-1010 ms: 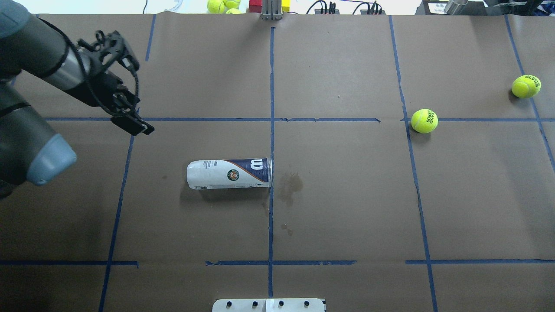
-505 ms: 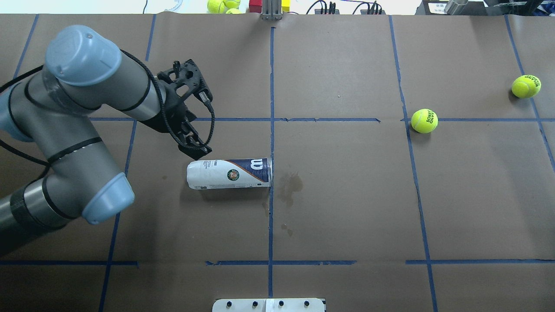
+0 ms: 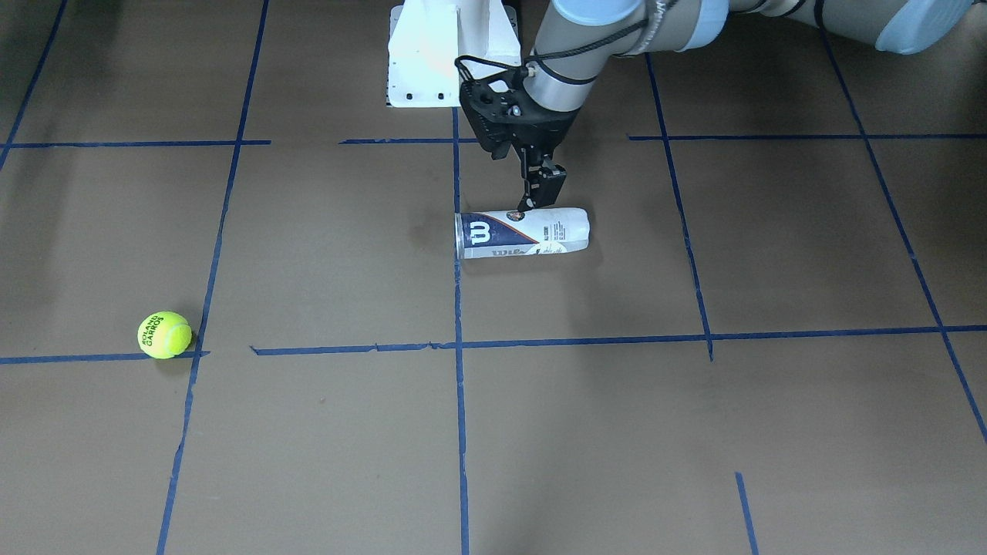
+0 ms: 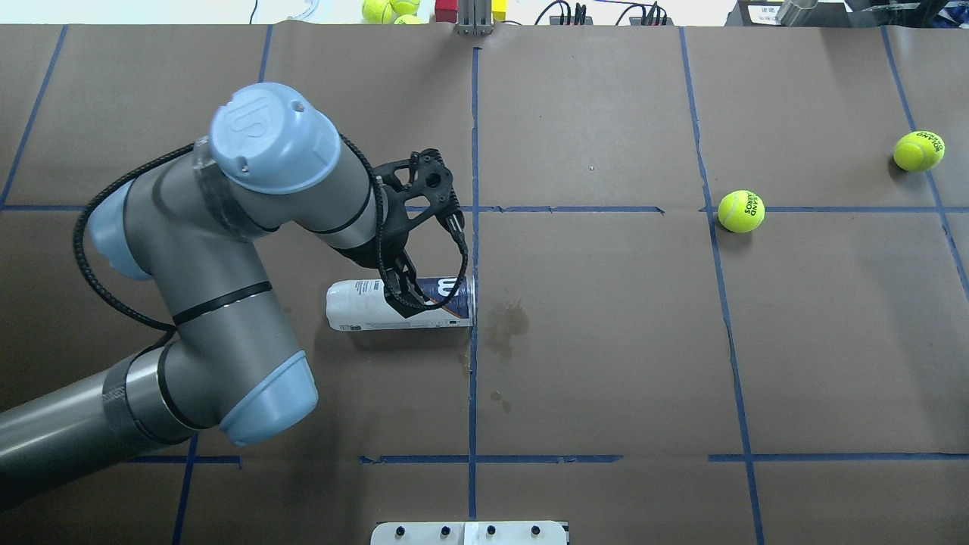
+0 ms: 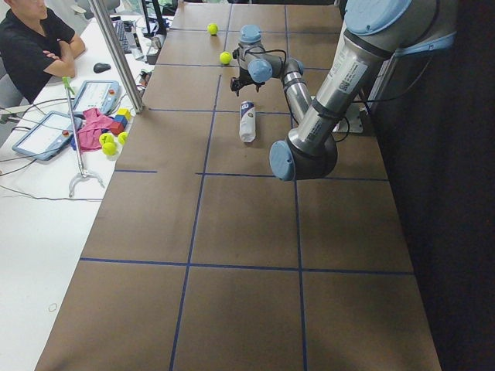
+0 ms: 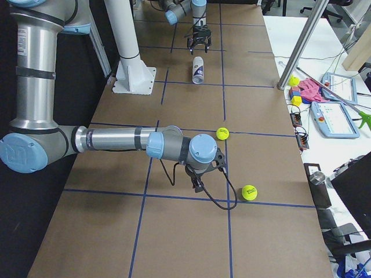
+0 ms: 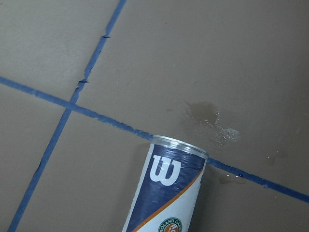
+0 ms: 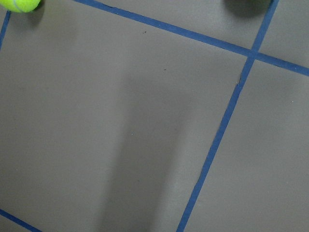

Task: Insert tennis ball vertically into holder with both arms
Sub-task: 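Reach the left gripper down over the lying Wilson can and grasp it, then lift the can with the left gripper and tilt it upright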

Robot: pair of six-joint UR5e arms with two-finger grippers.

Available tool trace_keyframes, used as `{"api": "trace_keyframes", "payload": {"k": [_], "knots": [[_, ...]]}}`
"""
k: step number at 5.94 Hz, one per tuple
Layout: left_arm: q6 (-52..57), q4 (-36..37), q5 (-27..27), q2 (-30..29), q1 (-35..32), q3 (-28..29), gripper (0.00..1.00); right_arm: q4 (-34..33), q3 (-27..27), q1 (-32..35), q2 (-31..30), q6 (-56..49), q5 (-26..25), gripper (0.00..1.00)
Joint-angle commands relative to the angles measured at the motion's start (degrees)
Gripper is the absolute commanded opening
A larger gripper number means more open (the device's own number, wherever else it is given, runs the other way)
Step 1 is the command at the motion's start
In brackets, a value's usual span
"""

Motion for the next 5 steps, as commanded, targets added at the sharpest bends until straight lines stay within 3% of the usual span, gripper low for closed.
{"api": "trace_keyframes", "payload": {"k": [1, 5], "knots": [[6.1, 1.7, 10.6, -3.0, 4.5, 4.0, 1.00, 0.0, 1.9, 0.0, -0.8, 0.0, 0.1, 1.00], [8.6, 9.8, 19.3, -12.4, 7.2, 14.5, 1.00, 0.0, 1.7, 0.1, -1.3, -0.1, 0.0, 1.00]]}}
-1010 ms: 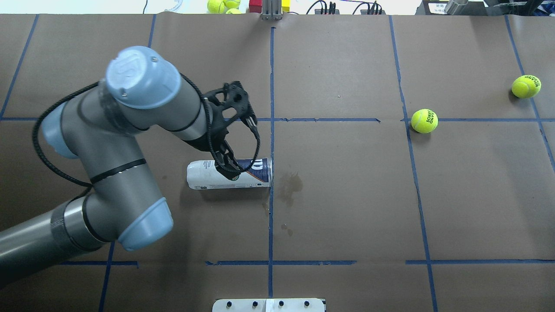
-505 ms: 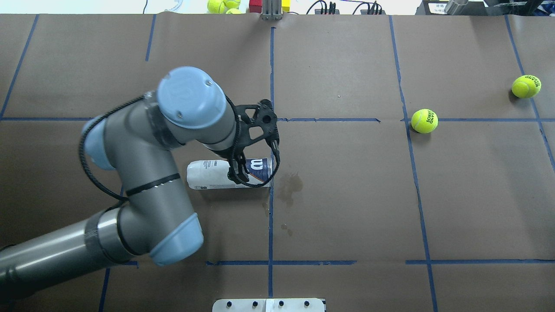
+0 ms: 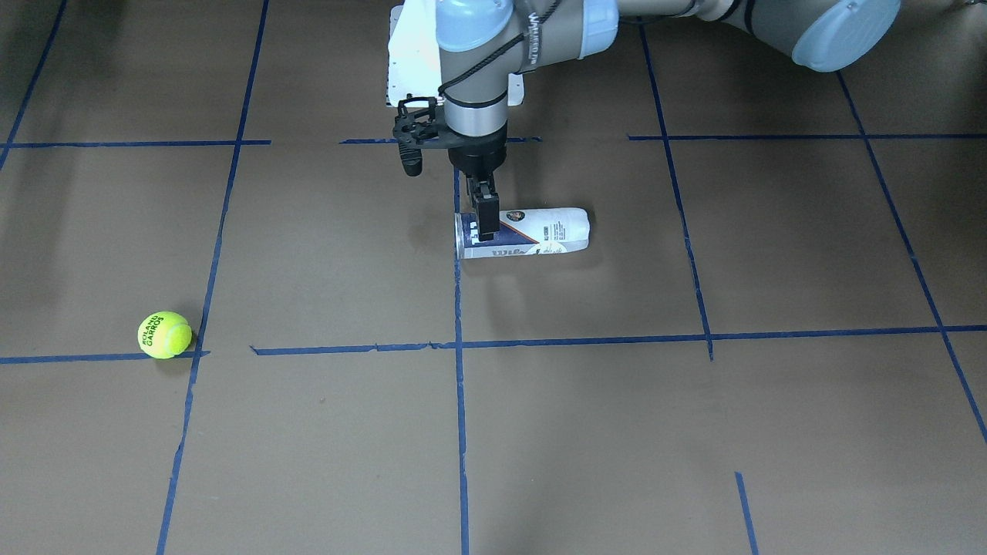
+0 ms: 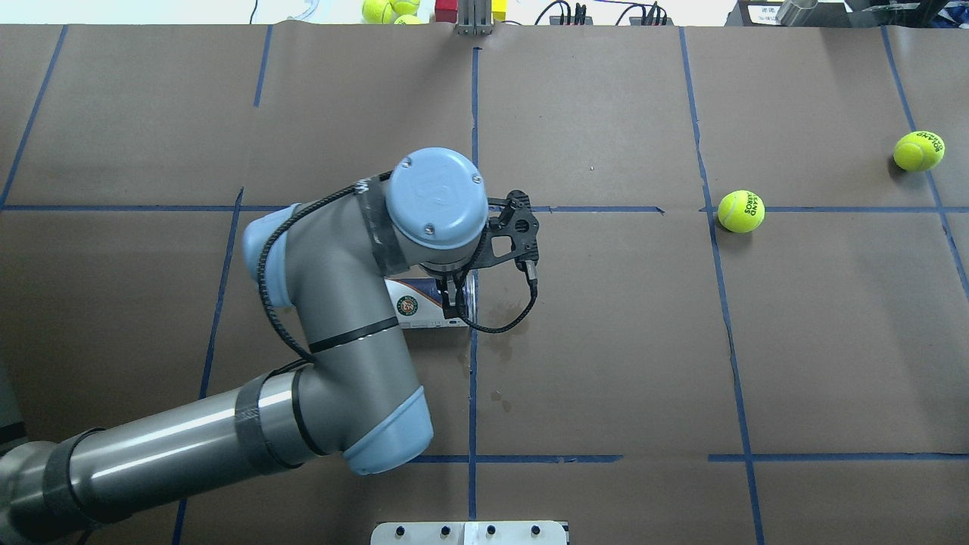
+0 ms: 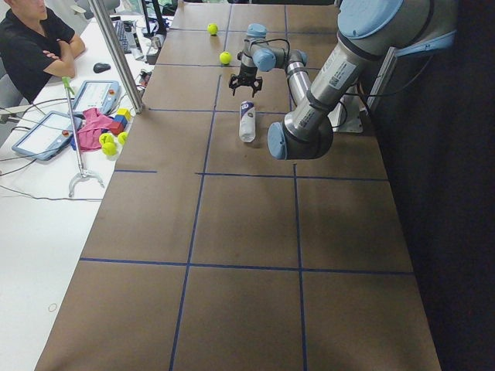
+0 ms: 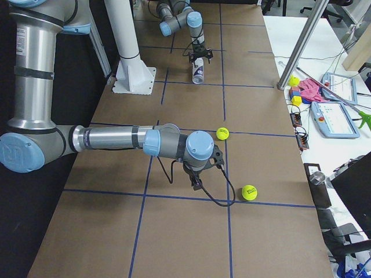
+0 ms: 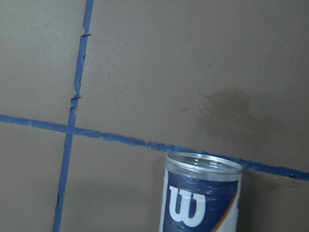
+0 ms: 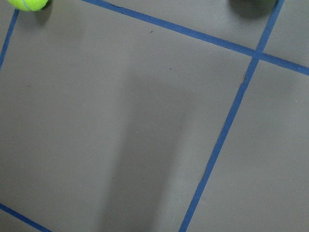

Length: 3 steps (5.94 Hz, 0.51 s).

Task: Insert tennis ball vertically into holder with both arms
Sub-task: 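Lift the can with the left gripper and tilt it upright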

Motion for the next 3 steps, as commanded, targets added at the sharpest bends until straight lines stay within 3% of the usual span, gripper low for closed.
{"api": "trace_keyframes", "payload": {"k": [1, 3], "knots": [[1.9, 1.5, 6.0, -1.7, 3.2, 4.3, 1.00, 0.0, -0.3, 0.0, -0.3, -0.1, 0.0, 1.00], [1.9, 1.4, 6.7, -1.3, 5.0, 4.5, 1.00, 0.0, -0.1, 0.0, -1.0, -0.2, -0.1, 1.00]]}}
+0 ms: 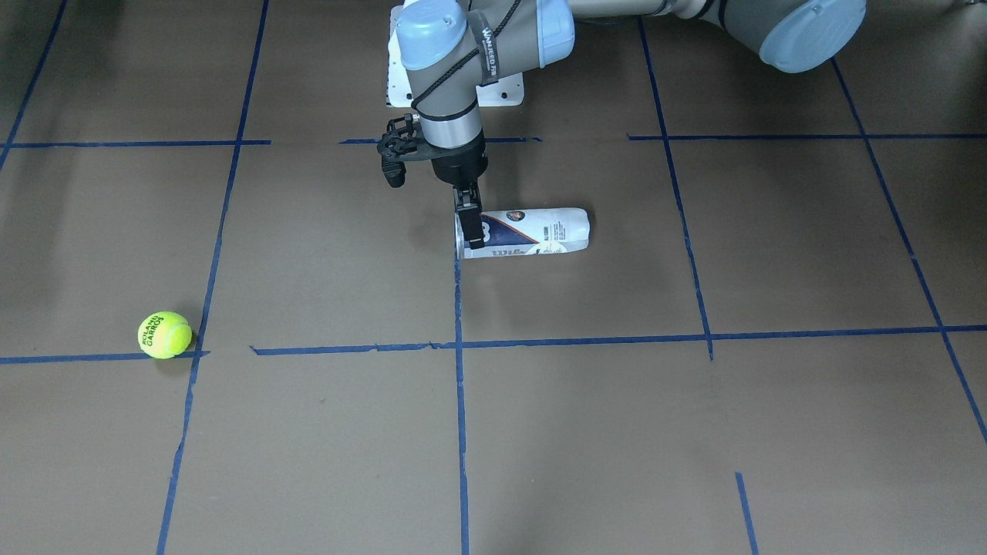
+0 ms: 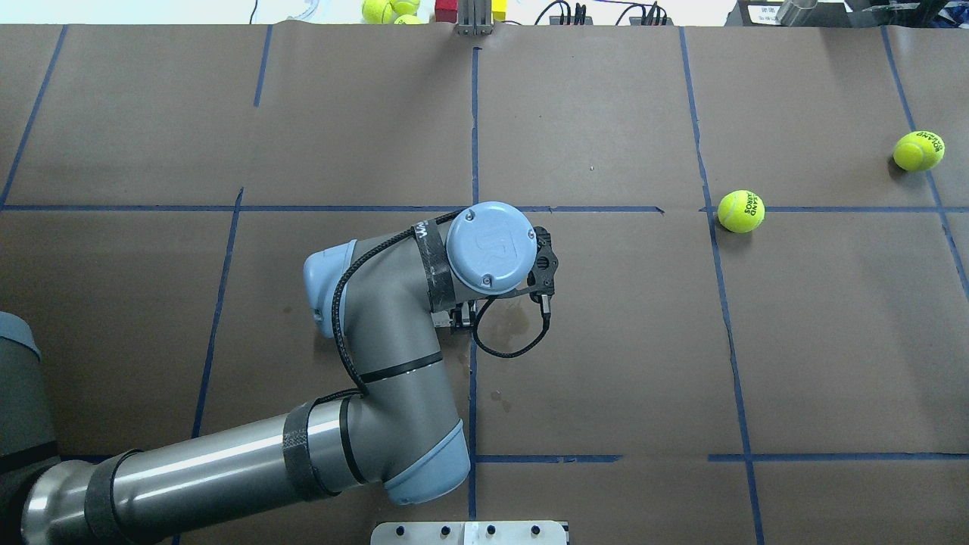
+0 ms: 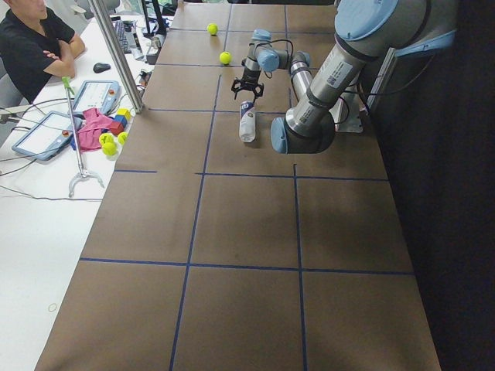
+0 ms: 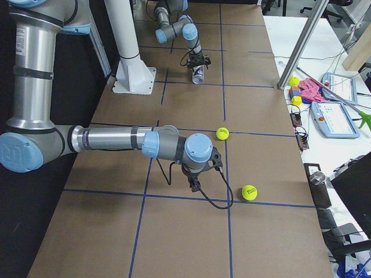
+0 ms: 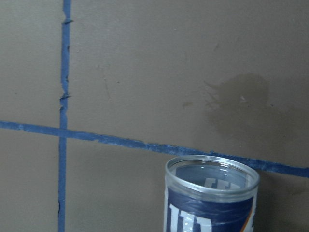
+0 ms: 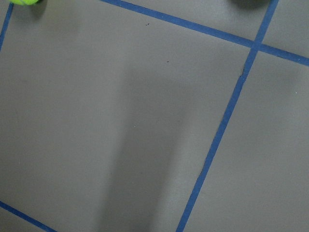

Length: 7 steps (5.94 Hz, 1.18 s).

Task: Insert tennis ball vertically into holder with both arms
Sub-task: 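Lift the can with the left gripper and tilt it upright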

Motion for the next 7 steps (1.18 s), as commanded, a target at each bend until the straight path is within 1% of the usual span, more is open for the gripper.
{"api": "trace_keyframes", "payload": {"k": [1, 2, 5, 6, 7], "knots": [[-0.3, 0.0, 1.2, 0.3, 1.3, 0.3, 1.00, 0.0, -0.1, 0.0, -0.3, 0.0, 0.0, 1.00], [-1.5, -0.8, 2.0, 0.7, 3.1, 0.6, 1.00, 0.0, 0.0, 0.0, -0.3, 0.0, 0.0, 1.00], [-3.3, -0.9, 2.9, 0.4, 3.3, 1.6, 1.00, 0.0, 0.0, 0.0, -0.3, 0.0, -0.1, 1.00], [-3.2, -1.3, 5.8, 0.5, 3.3, 1.8, 1.00, 0.0, 0.0, 0.0, -0.5, 0.0, -0.1, 1.00], [-3.3, -3.4, 6.2, 0.5, 3.2, 2.7, 1.00, 0.0, 0.2, 0.0, -0.6, 0.0, -0.1, 1.00]]}}
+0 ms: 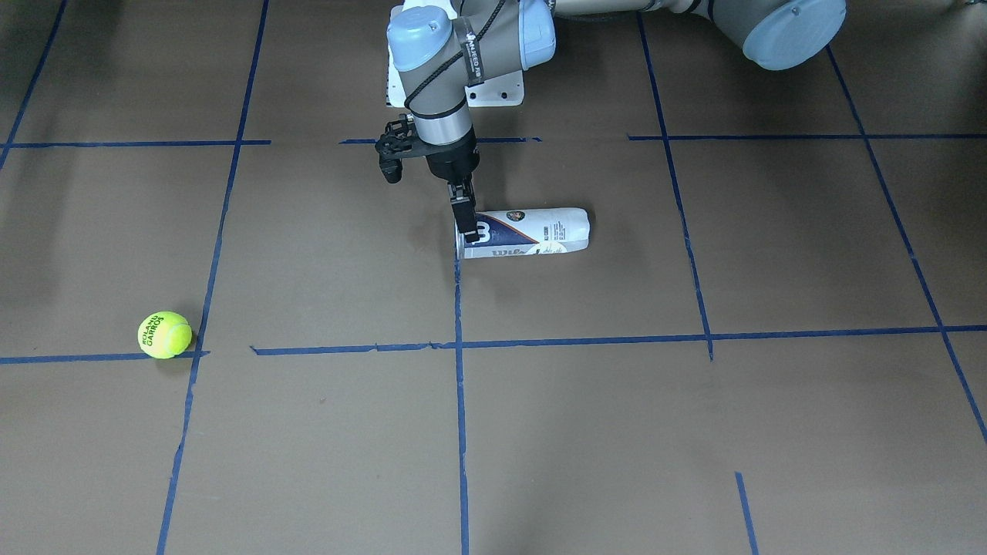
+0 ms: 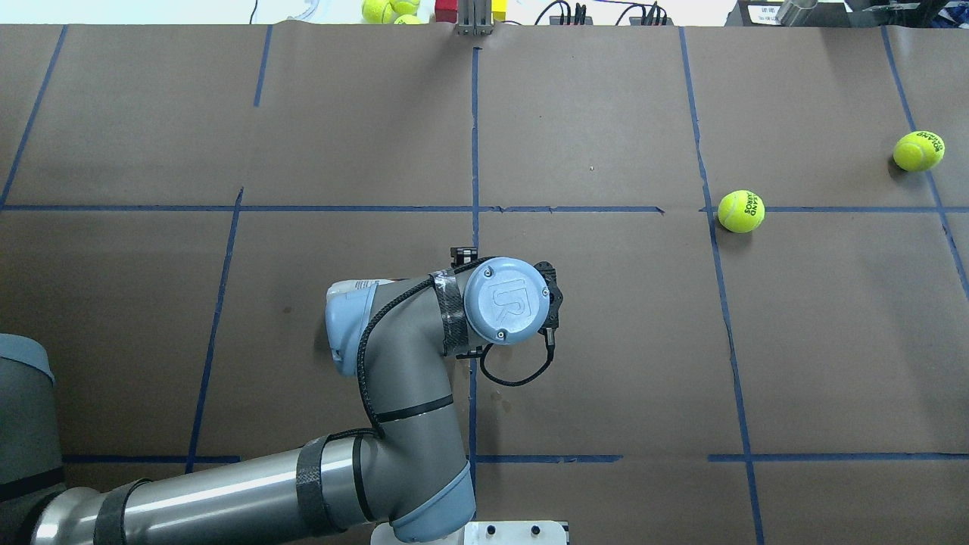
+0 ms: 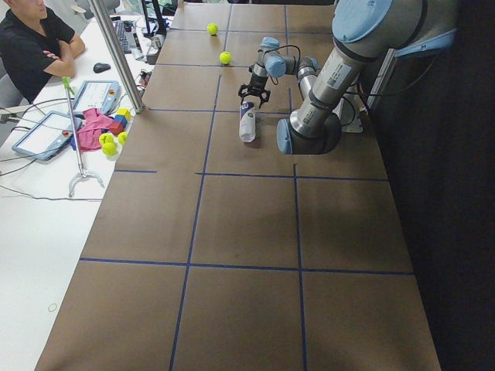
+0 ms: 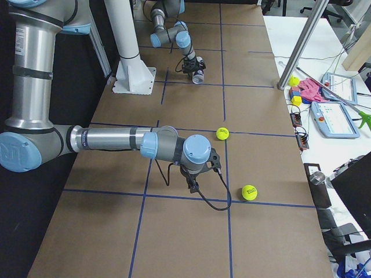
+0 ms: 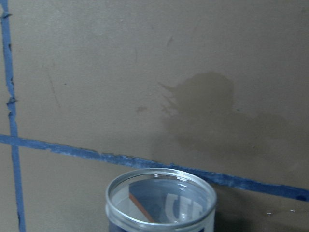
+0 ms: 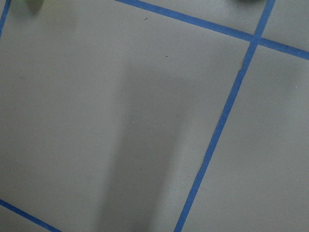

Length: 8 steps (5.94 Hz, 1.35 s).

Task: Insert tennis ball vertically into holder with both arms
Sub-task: 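Lift the can with the left gripper and tilt it upright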

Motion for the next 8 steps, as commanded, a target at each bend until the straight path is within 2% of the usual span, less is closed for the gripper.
{"api": "trace_keyframes", "payload": {"k": [1, 3, 8], "knots": [[-0.1, -2.0, 1.1, 0.0, 0.0, 1.7, 1.00, 0.0, 0.0, 0.0, -0.1, 0.1, 0.0, 1.00], [-0.2, -4.9, 2.1, 0.1, -0.1, 3.8, 1.00, 0.0, -0.1, 0.0, -0.1, 0.1, 0.0, 1.00], [-0.1, -5.0, 2.1, 0.3, 0.0, 4.7, 1.00, -0.1, -0.1, -0.1, -0.1, 0.2, 0.0, 1.00]]}}
